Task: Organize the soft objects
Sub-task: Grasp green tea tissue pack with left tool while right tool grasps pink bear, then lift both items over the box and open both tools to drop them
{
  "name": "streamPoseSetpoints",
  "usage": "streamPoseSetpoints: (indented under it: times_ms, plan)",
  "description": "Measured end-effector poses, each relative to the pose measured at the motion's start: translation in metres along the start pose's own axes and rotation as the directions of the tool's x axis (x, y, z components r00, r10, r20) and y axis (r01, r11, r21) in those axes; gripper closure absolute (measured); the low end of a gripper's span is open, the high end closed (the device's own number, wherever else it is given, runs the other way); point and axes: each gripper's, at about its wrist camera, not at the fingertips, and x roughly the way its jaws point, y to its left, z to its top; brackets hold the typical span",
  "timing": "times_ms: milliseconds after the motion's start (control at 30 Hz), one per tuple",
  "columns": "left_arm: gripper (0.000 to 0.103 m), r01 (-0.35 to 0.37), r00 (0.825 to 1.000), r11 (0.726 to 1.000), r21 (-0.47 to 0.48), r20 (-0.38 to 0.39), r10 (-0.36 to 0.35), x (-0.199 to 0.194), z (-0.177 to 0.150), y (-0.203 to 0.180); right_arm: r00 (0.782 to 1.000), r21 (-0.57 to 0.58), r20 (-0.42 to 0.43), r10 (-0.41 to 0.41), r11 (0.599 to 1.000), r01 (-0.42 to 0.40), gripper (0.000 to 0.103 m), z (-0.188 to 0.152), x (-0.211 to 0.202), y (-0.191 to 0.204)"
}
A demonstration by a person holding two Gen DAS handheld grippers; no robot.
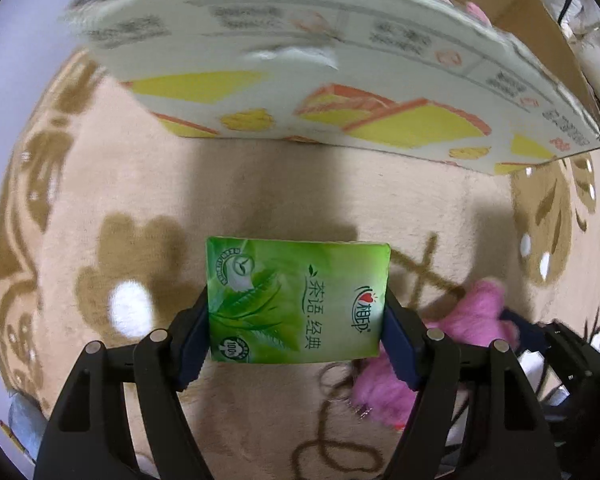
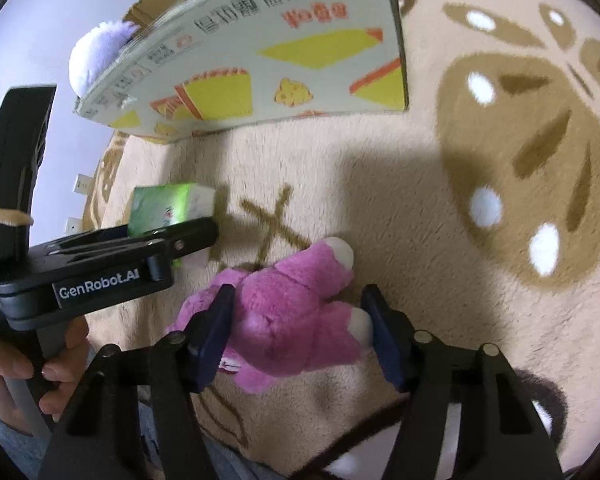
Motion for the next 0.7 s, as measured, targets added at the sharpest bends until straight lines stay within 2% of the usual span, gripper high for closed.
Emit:
streamPoseSetpoints:
  times_ms: [167,367,467,500,700]
  plan:
    - [0.030,-0.050,0.996,0.999,-0.020,0.069,0.052,-0.014,-0.010,0.015,0.993,0.025,0.112,-0.024,0.999,0.021,0.038,0.001,-0.024,-0.007]
    - [0.030,-0.054,0.984,0.997,-0.062,0.169,0.063,-0.044,-0.020,0.027,0.960,0.010,0.279,-0.040,0.999,0.039,0.038,0.004,-0.065,-0.007]
    - [0.029,-0.068,0.970,0.996,-0.057,0.228,0.079,-0.059,-0.028,0.028,0.939,-0.016,0.340,-0.046,0.998,0.055,0.038,0.002,-0.082,-0.002]
    - [0.029,-0.074,0.964,0.996,-0.054,0.253,0.085,-0.065,-0.042,0.023,0.931,-0.021,0.362,-0.046,0.998,0.057,0.038,0.002,-0.087,0.000]
    - [0.029,-0.082,0.925,0.995,-0.060,0.366,0.098,-0.119,-0.041,0.039,0.874,-0.048,0.485,-0.021,0.998,0.050,0.038,-0.003,-0.116,0.011]
